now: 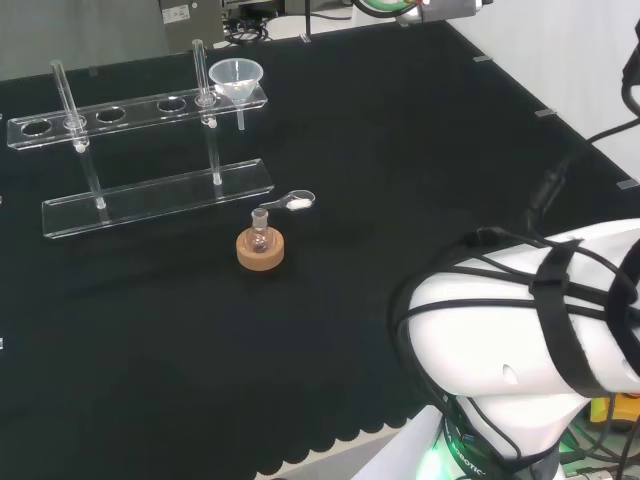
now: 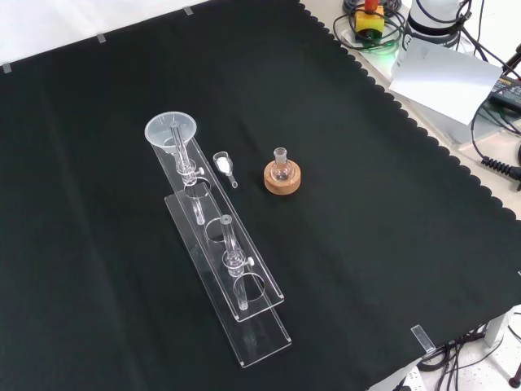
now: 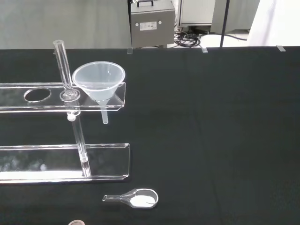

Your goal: Pick up the funnel from the transparent funnel stand.

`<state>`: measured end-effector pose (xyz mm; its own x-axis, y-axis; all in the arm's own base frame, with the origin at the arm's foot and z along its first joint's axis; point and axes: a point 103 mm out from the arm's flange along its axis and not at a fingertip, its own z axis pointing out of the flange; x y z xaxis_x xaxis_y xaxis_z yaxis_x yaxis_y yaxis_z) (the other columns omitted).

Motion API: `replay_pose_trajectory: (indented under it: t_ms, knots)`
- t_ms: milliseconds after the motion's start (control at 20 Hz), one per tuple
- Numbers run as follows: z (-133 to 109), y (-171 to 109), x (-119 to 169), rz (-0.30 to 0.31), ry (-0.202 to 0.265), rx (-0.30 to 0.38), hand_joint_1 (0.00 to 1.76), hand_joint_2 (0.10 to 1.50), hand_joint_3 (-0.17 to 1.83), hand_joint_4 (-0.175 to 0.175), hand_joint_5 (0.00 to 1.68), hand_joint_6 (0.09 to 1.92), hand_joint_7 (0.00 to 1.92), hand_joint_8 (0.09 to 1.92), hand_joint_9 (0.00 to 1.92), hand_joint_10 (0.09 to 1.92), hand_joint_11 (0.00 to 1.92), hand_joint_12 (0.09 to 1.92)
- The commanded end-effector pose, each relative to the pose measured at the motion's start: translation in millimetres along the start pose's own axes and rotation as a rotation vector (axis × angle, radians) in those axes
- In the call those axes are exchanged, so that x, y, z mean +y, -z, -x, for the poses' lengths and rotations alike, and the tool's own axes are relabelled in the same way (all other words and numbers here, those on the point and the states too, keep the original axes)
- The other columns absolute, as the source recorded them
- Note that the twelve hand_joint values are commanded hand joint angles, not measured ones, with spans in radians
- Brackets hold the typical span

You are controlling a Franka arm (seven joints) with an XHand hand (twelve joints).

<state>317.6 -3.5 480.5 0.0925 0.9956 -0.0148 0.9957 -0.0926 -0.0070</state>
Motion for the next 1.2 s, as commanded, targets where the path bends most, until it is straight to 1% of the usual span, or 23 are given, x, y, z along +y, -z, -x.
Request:
replay_pose_trajectory:
  t_ms: [50,200,300,450,600,650,800,950,1100,1200]
  knots:
    - [13,-8,19,-0.009,-0.027,0.004,0.00,1.17,0.44,0.011,0.15,0.09,0.00,0.43,0.14,0.61,0.02,1.37]
    - [15,-16,30,-0.025,-0.029,-0.008,0.00,1.17,0.44,0.010,0.15,0.09,0.00,0.43,0.14,0.61,0.02,1.38]
    - [17,-24,44,-0.032,-0.024,-0.005,0.00,1.17,0.44,0.010,0.15,0.09,0.00,0.43,0.14,0.61,0.02,1.38]
    - [22,-42,76,-0.064,-0.005,-0.003,0.00,1.16,0.43,0.009,0.15,0.09,0.01,0.43,0.15,0.61,0.02,1.38]
    - [23,-60,113,-0.073,0.026,0.002,0.00,1.15,0.42,0.007,0.15,0.09,0.01,0.44,0.15,0.61,0.02,1.38]
    - [23,-65,124,-0.084,0.034,0.005,0.00,1.15,0.42,0.006,0.14,0.09,0.01,0.44,0.15,0.61,0.02,1.38]
    - [24,-77,158,-0.111,0.049,-0.004,0.00,1.15,0.42,0.005,0.14,0.09,0.01,0.44,0.15,0.61,0.02,1.38]
    - [23,-89,186,-0.130,0.053,-0.011,0.00,1.14,0.41,0.003,0.14,0.09,0.01,0.44,0.14,0.61,0.02,1.39]
    - [18,-102,203,-0.151,0.067,-0.023,0.00,1.14,0.40,0.003,0.14,0.09,0.01,0.44,0.14,0.61,0.01,1.40]
    - [14,-112,210,-0.161,0.078,-0.023,0.00,1.14,0.39,0.003,0.14,0.09,0.00,0.44,0.14,0.62,0.00,1.42]
